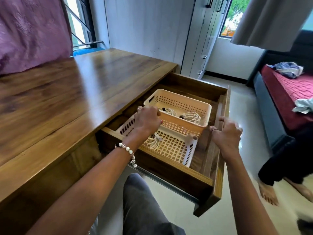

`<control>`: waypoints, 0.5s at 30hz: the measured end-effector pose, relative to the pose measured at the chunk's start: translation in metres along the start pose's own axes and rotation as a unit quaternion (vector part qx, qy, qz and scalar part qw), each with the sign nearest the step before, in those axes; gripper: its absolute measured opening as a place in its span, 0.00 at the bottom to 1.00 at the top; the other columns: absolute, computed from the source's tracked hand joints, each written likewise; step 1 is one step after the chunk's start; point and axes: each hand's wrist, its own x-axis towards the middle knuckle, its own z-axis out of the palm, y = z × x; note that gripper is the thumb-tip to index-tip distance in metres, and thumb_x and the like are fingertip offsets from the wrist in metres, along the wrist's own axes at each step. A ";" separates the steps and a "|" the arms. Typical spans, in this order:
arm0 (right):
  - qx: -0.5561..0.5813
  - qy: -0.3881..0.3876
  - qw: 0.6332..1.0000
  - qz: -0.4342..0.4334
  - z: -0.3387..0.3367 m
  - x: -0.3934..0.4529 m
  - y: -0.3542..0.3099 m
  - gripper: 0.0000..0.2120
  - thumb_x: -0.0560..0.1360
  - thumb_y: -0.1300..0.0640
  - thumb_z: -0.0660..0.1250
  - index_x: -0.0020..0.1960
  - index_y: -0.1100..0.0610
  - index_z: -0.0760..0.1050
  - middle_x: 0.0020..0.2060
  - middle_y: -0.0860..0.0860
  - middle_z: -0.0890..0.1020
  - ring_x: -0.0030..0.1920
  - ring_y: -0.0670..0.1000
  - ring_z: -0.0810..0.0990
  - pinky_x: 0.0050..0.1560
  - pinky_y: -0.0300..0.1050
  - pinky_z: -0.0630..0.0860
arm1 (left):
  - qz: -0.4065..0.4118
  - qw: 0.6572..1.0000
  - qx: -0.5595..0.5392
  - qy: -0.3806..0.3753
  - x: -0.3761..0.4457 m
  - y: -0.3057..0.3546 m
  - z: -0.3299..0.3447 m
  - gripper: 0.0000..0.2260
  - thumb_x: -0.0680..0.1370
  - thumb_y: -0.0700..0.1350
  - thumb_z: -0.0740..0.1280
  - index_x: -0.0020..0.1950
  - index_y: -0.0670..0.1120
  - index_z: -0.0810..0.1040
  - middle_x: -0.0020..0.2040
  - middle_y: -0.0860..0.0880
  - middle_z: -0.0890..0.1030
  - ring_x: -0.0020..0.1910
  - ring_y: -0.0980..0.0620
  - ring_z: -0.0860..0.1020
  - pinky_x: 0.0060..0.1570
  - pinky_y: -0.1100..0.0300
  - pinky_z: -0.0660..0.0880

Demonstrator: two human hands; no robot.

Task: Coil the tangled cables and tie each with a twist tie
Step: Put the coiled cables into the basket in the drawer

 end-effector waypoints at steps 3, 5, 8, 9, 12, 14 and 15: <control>0.110 -0.044 0.990 0.076 -0.001 0.004 0.006 0.29 0.71 0.57 0.73 0.69 0.58 0.68 0.65 0.58 0.73 0.65 0.60 0.72 0.60 0.58 0.75 | 0.035 0.999 -0.014 0.021 0.000 0.002 0.008 0.10 0.74 0.45 0.71 0.54 0.45 0.81 0.52 0.45 0.79 0.55 0.46 0.74 0.52 0.54 0.75; 0.158 -0.050 0.979 0.119 -0.002 0.006 0.005 0.31 0.72 0.57 0.73 0.71 0.58 0.66 0.67 0.58 0.72 0.67 0.59 0.71 0.62 0.58 0.74 | 0.051 0.998 -0.025 0.032 0.002 0.001 0.010 0.08 0.74 0.44 0.71 0.52 0.44 0.82 0.51 0.45 0.81 0.54 0.46 0.76 0.51 0.53 0.78; 0.196 -0.054 0.968 0.145 -0.001 0.004 -0.002 0.31 0.72 0.58 0.72 0.72 0.59 0.65 0.68 0.59 0.72 0.68 0.59 0.70 0.64 0.55 0.73 | 0.068 0.995 -0.048 0.049 0.002 0.002 0.010 0.07 0.75 0.42 0.70 0.51 0.42 0.82 0.49 0.44 0.82 0.51 0.48 0.79 0.50 0.55 0.79; 0.196 -0.054 0.968 0.144 0.001 0.004 -0.005 0.31 0.72 0.58 0.72 0.72 0.59 0.65 0.68 0.59 0.71 0.68 0.59 0.70 0.64 0.55 0.73 | 0.075 0.994 -0.051 0.057 0.001 0.003 0.010 0.07 0.75 0.41 0.70 0.51 0.42 0.82 0.49 0.44 0.82 0.50 0.50 0.78 0.49 0.59 0.77; 0.203 -0.051 0.968 0.138 0.010 0.004 -0.017 0.31 0.72 0.58 0.72 0.72 0.60 0.65 0.68 0.58 0.72 0.67 0.59 0.71 0.63 0.53 0.74 | 0.087 0.993 -0.042 0.070 -0.001 0.003 0.007 0.07 0.76 0.41 0.69 0.52 0.42 0.82 0.48 0.45 0.82 0.49 0.53 0.74 0.48 0.63 0.70; 0.227 -0.049 0.962 0.143 0.019 0.004 -0.027 0.30 0.73 0.58 0.72 0.71 0.59 0.65 0.68 0.57 0.72 0.66 0.58 0.72 0.61 0.50 0.75 | 0.088 0.993 -0.017 0.072 0.000 -0.003 0.002 0.07 0.76 0.43 0.69 0.52 0.44 0.82 0.49 0.46 0.82 0.52 0.50 0.76 0.50 0.60 0.70; 0.239 -0.047 0.959 0.145 0.025 0.002 -0.032 0.29 0.74 0.58 0.71 0.71 0.59 0.66 0.67 0.57 0.73 0.66 0.58 0.73 0.59 0.49 0.76 | 0.083 0.994 0.002 0.073 0.001 -0.008 -0.001 0.08 0.76 0.44 0.69 0.53 0.45 0.82 0.50 0.46 0.81 0.54 0.48 0.75 0.52 0.58 0.69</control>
